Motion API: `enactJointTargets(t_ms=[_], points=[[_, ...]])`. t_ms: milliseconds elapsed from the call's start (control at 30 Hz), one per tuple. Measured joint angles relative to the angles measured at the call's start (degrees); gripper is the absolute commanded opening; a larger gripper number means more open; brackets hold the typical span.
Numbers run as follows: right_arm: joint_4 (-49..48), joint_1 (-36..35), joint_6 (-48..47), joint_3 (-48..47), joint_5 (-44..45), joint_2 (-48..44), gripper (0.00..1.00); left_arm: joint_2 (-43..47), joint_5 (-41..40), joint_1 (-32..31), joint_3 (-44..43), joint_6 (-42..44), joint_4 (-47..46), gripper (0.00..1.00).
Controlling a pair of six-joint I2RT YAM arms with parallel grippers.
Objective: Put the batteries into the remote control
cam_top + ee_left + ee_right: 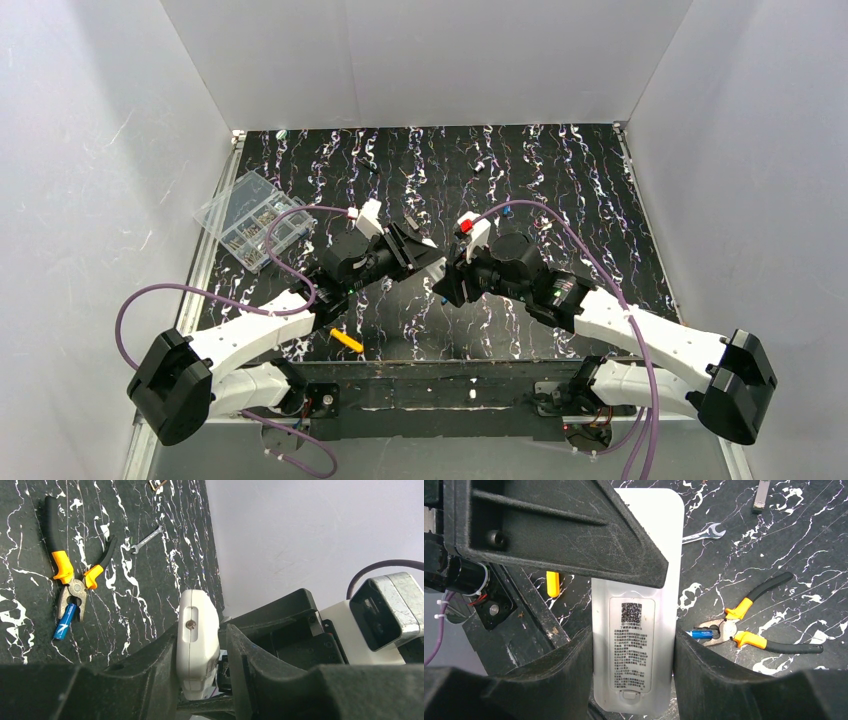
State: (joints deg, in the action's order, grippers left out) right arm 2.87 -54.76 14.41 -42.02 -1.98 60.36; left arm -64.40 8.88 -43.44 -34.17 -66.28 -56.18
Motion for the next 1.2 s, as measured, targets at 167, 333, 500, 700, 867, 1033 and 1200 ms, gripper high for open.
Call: enactJointTargets(t_ms=[167, 333, 500, 700, 867, 1033, 1200], points=[[0.0, 0.0, 0.2, 0.0, -0.1, 0.0, 0.01, 0.0, -0.2, 0.0, 0.0, 0.0, 0.2, 0.36], [0.4, 0.0, 0.2, 0.0, -0.7, -0.4, 0.01, 0.1, -0.3, 0.0, 0.1, 0.0, 0.1, 0.37], [0.4, 0.0, 0.2, 0.3, -2.1, -1.4, 0.01, 0.5, -0.4, 0.0, 0.1, -0.2, 0.0, 0.37], [0.4, 0.0, 0.2, 0.5, -3.4, -1.9, 0.01, 0.5, -0.4, 0.0, 0.1, -0.2, -0.2, 0.33], [0.5, 0.0, 0.6, 0.5, -1.1, -2.1, 0.01, 0.5, -0.4, 0.0, 0.1, -0.3, -0.3, 0.34], [0.7, 0.0, 0.9, 0.5, 0.2, -2.1, 0.01, 0.5, -0.3, 0.0, 0.1, -0.4, -0.3, 0.36], [1.1, 0.0, 1.1, 0.5, 0.7, -2.1, 0.01, 0.5, -0.1, 0.0, 0.1, -0.4, -0.4, 0.34]])
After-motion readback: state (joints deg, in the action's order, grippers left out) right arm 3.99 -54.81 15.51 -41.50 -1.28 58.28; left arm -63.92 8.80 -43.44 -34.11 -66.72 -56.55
